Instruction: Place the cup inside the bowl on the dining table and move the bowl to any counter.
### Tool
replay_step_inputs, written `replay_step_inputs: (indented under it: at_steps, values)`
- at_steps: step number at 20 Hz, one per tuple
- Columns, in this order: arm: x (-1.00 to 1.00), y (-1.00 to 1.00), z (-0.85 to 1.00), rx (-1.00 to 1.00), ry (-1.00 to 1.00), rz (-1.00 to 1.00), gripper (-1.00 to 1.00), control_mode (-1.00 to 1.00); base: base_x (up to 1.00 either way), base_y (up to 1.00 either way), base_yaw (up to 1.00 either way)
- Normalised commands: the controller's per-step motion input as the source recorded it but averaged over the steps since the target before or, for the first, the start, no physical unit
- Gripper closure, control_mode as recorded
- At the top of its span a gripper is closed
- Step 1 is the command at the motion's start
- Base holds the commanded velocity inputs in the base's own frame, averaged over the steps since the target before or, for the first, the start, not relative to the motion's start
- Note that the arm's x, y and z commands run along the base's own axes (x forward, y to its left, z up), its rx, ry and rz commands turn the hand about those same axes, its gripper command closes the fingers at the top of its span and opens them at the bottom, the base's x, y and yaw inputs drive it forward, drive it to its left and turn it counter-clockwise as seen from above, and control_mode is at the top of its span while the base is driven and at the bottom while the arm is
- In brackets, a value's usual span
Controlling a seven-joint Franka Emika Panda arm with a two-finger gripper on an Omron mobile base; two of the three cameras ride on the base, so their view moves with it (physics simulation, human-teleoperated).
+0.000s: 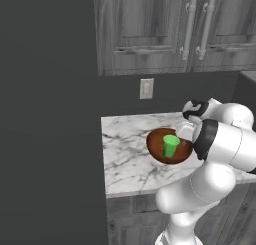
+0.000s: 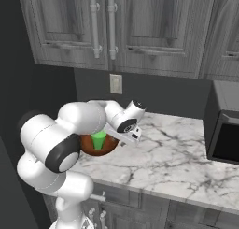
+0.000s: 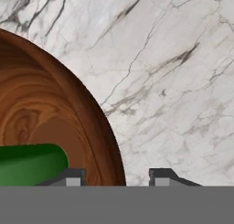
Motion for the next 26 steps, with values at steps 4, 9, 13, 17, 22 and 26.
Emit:
replay_step_inputs:
  at_steps: [4,9,13,17,22,26]
  values:
    - [0.0,0.0,0.0,0.0,0.0,0.0,-1.0,-1.0,0.0,0.0,0.0]
    - [-0.06,-0.03,0.19,0.0,0.0,0.0,-1.0,-1.0,0.0,0.0,0.0]
    - [0.0,-0.22,0.3,0.0,0.0,0.0,-1.0,-1.0,0.0,0.0,0.0]
    - [-0.11,-0.24,0.31,0.0,0.0,0.0,-1.0,-1.0,0.0,0.0,0.0]
    - [-0.47,-0.23,0.08,0.0,0.0,0.0,-1.0,-1.0,0.0,0.0,0.0]
    - [-0.68,-0.17,0.01,0.0,-0.01,0.0,-1.0,-1.0,0.0,0.0,0.0]
